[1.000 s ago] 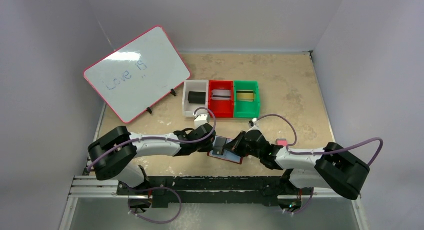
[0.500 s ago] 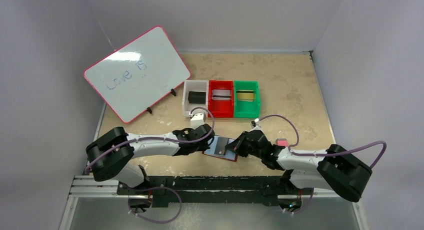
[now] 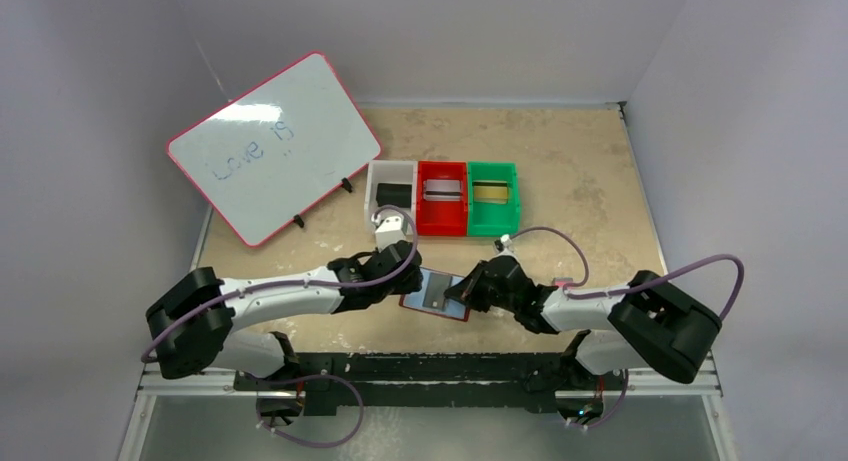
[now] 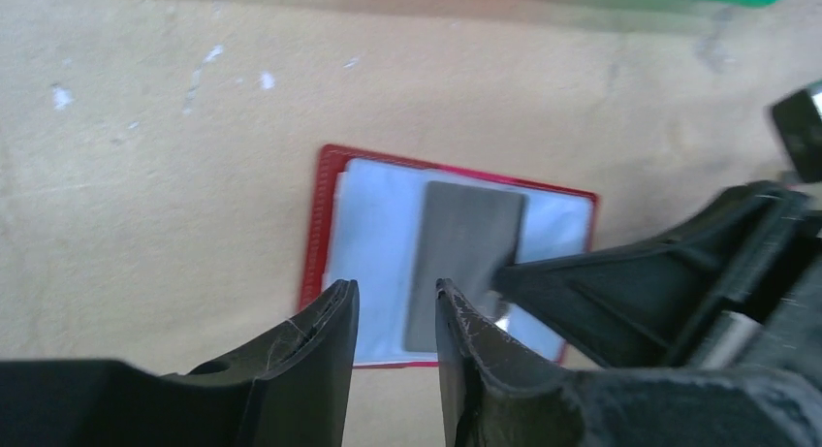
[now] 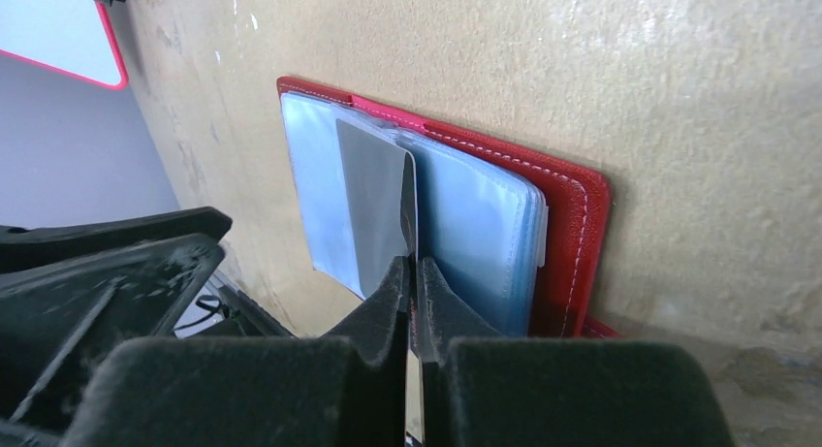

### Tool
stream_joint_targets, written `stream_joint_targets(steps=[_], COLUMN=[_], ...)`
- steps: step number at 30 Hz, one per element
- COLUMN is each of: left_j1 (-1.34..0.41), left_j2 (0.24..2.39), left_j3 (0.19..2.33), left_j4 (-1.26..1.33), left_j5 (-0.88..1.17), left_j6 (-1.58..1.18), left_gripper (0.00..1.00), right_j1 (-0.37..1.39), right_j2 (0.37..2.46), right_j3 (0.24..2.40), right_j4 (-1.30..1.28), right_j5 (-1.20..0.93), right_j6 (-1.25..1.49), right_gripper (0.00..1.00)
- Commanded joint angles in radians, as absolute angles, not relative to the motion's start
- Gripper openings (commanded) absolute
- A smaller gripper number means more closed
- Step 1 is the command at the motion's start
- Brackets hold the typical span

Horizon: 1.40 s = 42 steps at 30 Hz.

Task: Take the credit cards out of the card holder

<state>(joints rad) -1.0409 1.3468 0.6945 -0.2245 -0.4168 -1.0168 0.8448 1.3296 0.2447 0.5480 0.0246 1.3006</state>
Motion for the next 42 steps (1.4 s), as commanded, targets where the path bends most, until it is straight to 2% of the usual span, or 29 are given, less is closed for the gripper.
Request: stream_joint_targets(steps=[1,6,11,23,42], left_j1=[-1.037,-1.036,-1.036,-1.038,-1.038], left_j2=[1.348,1.452,1.532,1.526,1.522], left_j3=[0.748,0.74,0.723,0.653,0.658], left_j4=[-0.083,-0.038,-0.065,-0.176,-0.168], left_j5=[-0.319,-0.24,-0.256,-0.379,-0.38], left_j6=[-0.96,-1.009,-1.058,-1.081,-1.066], left_gripper=[0.34,0.28,0.19,0.12,0.07], right_j1=[0.842,0.84,0.838,0.834,0.831], right_j2=[1.375,1.372,1.359,1.27,1.211], right_j3=[0.262,0.259,0.255,0.25,0.215], right_j4=[0.517,0.516,0.505,0.412,0.371], right_j5=[0.02,0.023,0.029,0.064,0.073], right_j6=[1.269,1.271,1.272,1.264,1.29], right_gripper=[0.0,0.0,0.0,0.03,0.05])
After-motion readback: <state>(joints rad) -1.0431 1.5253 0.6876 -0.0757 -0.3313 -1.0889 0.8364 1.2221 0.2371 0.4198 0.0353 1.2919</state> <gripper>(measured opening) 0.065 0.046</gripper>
